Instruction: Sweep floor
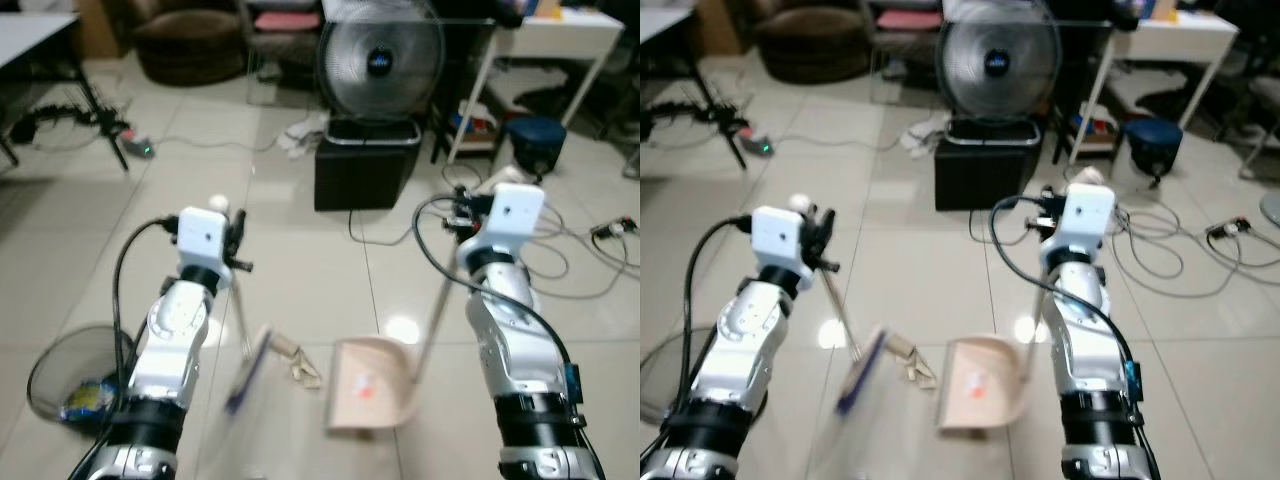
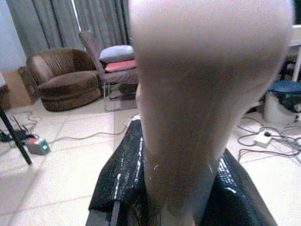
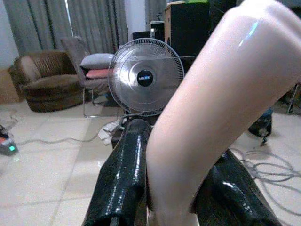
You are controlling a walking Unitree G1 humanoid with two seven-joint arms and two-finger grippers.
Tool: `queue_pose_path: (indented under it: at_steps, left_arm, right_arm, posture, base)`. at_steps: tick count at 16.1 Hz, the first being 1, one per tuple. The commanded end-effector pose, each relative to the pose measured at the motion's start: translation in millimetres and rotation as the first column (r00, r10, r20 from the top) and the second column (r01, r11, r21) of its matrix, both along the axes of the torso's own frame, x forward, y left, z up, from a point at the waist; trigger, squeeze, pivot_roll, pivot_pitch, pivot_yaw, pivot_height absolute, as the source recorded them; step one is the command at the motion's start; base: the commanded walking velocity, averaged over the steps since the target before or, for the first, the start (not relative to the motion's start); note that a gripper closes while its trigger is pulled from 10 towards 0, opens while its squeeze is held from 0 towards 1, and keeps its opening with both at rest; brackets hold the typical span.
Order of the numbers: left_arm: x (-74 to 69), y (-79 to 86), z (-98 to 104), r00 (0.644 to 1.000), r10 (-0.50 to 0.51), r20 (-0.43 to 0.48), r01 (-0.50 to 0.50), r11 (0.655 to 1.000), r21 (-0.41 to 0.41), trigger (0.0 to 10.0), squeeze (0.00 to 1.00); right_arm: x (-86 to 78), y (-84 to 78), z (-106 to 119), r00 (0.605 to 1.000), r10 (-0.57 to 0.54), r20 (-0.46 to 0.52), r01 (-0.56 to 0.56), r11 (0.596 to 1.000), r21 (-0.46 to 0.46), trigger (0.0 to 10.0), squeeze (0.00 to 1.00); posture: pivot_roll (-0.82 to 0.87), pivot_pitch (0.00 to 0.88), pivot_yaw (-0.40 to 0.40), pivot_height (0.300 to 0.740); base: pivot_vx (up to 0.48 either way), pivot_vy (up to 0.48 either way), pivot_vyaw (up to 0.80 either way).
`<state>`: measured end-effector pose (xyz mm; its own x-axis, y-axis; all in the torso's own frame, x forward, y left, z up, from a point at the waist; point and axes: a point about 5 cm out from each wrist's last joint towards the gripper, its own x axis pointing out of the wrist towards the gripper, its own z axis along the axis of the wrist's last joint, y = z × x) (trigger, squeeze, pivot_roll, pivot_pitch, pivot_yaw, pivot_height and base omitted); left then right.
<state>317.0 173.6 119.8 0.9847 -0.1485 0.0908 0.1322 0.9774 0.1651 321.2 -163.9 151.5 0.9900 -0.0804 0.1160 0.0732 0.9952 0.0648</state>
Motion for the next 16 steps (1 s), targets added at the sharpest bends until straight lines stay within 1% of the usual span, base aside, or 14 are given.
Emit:
queue_pose_path:
  at_steps: [1, 2, 3, 6, 9, 10, 11, 12, 13, 16]
  left_arm:
    - [3.0, -7.7, 14, 0.998, -0.022, 0.063, 0.022, 1.000, 0.002, 10.0, 0.00]
    - [2.7, -6.9, 14, 0.998, -0.022, 0.062, 0.022, 1.000, 0.004, 10.0, 0.00]
    - [2.4, -6.0, 15, 0.998, -0.019, 0.064, 0.019, 1.000, 0.006, 10.0, 0.00]
    - [3.5, -6.7, 16, 0.998, -0.019, 0.066, 0.018, 1.000, 0.009, 10.0, 0.00]
    - [3.3, -4.9, 15, 0.998, -0.012, 0.064, 0.011, 1.000, 0.015, 10.0, 0.00]
    - [3.9, -4.4, 16, 0.998, -0.009, 0.065, 0.008, 1.000, 0.015, 10.0, 0.00]
    - [4.1, -4.1, 16, 0.998, -0.005, 0.065, 0.005, 1.000, 0.013, 10.0, 0.00]
    - [3.9, -3.9, 16, 0.998, -0.002, 0.066, 0.001, 1.000, 0.010, 10.0, 0.00]
    - [3.3, -3.9, 15, 0.998, -0.001, 0.064, 0.000, 1.000, 0.009, 10.0, 0.00]
    - [2.1, -4.7, 12, 0.998, -0.002, 0.056, 0.002, 1.000, 0.012, 10.0, 0.00]
  right_arm:
    - [-0.5, -10.2, 7, 0.999, -0.029, 0.029, 0.030, 0.999, -0.028, 10.0, 0.00]
    - [-0.7, -9.6, 7, 0.999, -0.027, 0.030, 0.028, 0.999, -0.037, 10.0, 0.00]
    - [-1.9, -10.9, 8, 0.998, -0.046, 0.031, 0.048, 0.996, -0.076, 10.0, 0.00]
    - [-3.2, -13.4, 6, 0.998, -0.062, 0.022, 0.064, 0.994, -0.090, 10.0, 0.00]
    - [-4.6, -14.3, 6, 0.996, -0.083, 0.023, 0.085, 0.991, -0.100, 10.0, 0.00]
    - [-4.8, -14.7, 5, 0.996, -0.083, 0.018, 0.084, 0.992, -0.098, 10.0, 0.00]
    - [-5.5, -15.6, 5, 0.996, -0.089, 0.020, 0.090, 0.993, -0.071, 10.0, 0.00]
    - [-5.7, -18.4, 4, 0.994, -0.109, 0.014, 0.109, 0.992, -0.063, 10.0, 0.00]
    - [-5.4, -19.8, 3, 0.993, -0.115, 0.010, 0.115, 0.991, -0.074, 10.0, 0.00]
    - [-5.3, -20.9, 4, 0.993, -0.118, 0.015, 0.119, 0.991, -0.068, 10.0, 0.00]
  posture:
    - [-0.02, 0.000, -0.006, 0.740]
    - [-0.03, 0.000, -0.002, 0.740]
    - [-0.03, 0.006, -0.001, 0.740]
    - [-0.04, 0.025, 0.006, 0.740]
    - [-0.04, 0.033, 0.019, 0.740]
    - [-0.04, 0.036, 0.016, 0.740]
    - [-0.04, 0.036, 0.015, 0.740]
    - [-0.04, 0.038, 0.010, 0.740]
    - [-0.04, 0.038, 0.010, 0.740]
    - [-0.04, 0.040, 0.010, 0.740]
  base:
    - [0.401, 0.000, 0.00]
    - [0.398, 0.000, 0.00]
    - [0.401, 0.000, 0.00]
    - [0.402, 0.000, 0.00]
    - [0.402, 0.000, 0.67]
    - [0.401, 0.000, 0.80]
    - [0.401, 0.000, 0.00]
    - [0.405, 0.000, 0.00]
    - [0.401, 0.000, 0.00]
    - [0.404, 0.000, 0.00]
